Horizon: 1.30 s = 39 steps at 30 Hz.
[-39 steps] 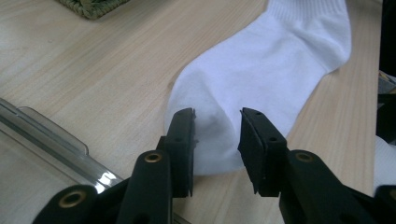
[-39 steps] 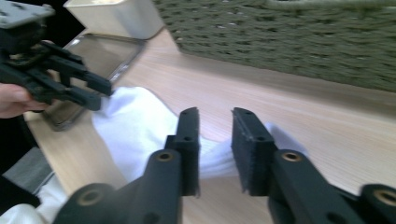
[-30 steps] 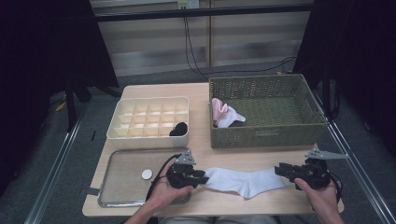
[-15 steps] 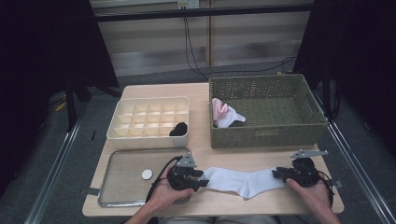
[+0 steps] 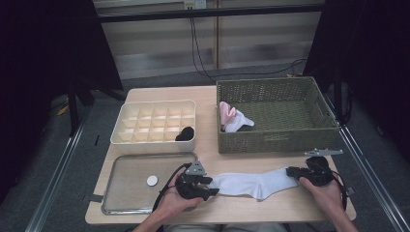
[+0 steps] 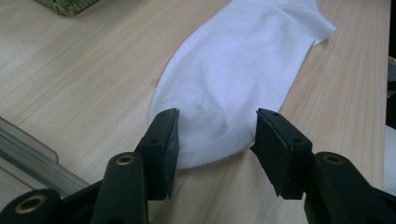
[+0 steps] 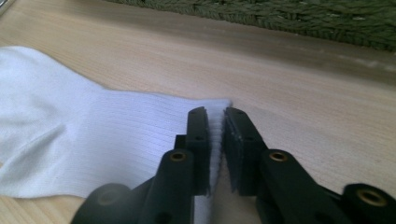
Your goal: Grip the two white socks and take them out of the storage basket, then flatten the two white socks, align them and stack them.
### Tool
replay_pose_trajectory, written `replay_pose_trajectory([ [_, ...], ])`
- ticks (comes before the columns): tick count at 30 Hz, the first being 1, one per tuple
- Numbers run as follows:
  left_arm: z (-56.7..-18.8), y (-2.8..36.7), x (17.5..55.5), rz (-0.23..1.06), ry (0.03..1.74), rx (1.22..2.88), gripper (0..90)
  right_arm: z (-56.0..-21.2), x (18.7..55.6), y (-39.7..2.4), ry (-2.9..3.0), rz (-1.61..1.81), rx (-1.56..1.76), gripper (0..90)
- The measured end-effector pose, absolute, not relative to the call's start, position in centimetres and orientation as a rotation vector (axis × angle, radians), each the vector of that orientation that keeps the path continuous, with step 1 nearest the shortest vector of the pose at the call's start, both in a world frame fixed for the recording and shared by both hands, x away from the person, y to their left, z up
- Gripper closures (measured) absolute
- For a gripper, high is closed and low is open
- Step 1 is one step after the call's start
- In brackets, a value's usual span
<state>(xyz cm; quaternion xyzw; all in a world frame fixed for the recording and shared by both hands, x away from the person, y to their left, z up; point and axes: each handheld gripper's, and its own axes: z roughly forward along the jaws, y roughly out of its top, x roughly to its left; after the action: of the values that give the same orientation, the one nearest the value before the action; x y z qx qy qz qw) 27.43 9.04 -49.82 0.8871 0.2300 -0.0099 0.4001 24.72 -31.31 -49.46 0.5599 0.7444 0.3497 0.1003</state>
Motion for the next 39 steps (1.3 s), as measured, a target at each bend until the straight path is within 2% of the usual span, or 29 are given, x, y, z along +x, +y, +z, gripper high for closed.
replay_pose_trajectory([
  [6,-49.6,9.4,28.2,-0.065,0.620,2.210,44.8,-48.8,24.6,-31.6,2.159,1.154,1.624,64.8],
  [9,-49.3,9.9,28.4,-0.067,0.630,2.175,38.0,-48.4,24.5,-31.5,2.147,1.210,1.602,59.5],
  [13,-48.6,10.6,28.8,-0.082,0.650,2.140,34.8,-48.0,24.6,-30.8,2.167,1.255,1.588,53.3],
  [25,-47.5,12.9,29.3,-0.095,0.706,2.117,32.5,-47.3,25.1,-28.9,2.230,1.338,1.510,38.0],
  [29,-46.8,14.0,28.5,-0.051,0.702,2.120,30.9,-47.1,25.2,-28.2,2.250,1.365,1.476,36.0],
  [35,-46.7,15.2,27.4,-0.065,0.690,2.097,28.9,-46.6,25.3,-27.2,2.276,1.367,1.443,37.6],
  [39,-46.8,16.0,26.9,-0.053,0.695,2.106,30.8,-46.2,25.5,-26.7,2.290,1.377,1.427,37.8],
])
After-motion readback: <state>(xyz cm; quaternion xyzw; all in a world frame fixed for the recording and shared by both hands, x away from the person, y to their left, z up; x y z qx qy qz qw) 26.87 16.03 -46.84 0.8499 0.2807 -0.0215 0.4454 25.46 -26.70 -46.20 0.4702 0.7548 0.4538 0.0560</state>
